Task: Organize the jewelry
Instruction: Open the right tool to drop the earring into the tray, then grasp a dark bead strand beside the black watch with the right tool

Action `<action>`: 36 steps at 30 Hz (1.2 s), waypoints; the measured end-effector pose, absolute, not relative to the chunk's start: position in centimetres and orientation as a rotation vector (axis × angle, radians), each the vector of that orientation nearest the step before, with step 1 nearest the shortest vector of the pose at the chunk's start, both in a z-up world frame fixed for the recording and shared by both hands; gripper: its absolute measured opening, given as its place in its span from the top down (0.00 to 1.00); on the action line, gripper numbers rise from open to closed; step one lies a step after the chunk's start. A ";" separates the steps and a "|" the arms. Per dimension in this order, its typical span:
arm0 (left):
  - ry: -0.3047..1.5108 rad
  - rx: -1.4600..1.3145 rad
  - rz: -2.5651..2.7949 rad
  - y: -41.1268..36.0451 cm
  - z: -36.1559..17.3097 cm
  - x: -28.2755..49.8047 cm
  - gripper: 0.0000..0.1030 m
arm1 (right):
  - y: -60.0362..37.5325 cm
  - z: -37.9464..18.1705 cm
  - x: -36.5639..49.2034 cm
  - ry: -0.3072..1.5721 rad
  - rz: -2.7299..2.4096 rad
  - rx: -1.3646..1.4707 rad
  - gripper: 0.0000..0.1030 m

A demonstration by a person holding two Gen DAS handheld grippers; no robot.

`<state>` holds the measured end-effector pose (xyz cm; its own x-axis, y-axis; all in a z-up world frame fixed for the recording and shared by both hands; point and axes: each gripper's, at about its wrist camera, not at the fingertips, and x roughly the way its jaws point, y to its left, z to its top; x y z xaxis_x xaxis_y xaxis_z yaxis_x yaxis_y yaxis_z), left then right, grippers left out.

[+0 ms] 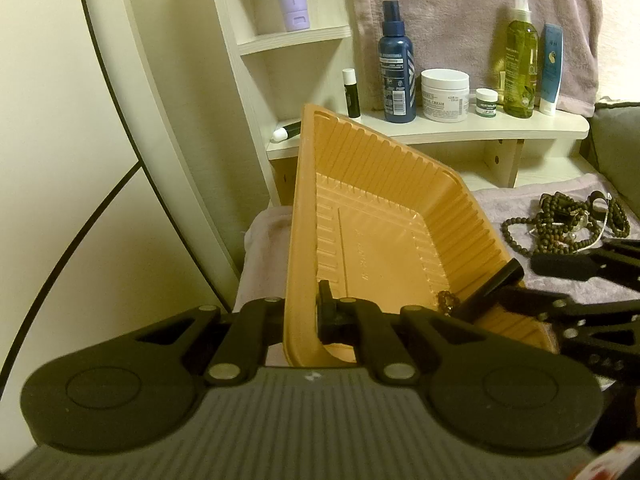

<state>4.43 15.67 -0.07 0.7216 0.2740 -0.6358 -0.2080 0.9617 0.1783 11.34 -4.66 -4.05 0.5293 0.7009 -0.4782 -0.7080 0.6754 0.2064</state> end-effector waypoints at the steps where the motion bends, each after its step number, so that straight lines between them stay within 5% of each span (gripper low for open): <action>1: 0.717 0.097 0.267 15.7 -0.1 4.4 0.95 | -5.2 -4.0 11.3 0.563 0.821 -0.010 0.57; 33: 0.722 0.103 0.269 15.6 -0.1 4.6 0.95 | -19.4 -8.1 17.0 0.592 0.311 -0.061 0.57; 36: 0.723 0.105 0.269 15.5 -0.1 4.6 0.95 | -19.1 -8.8 18.0 0.611 0.320 -0.115 0.64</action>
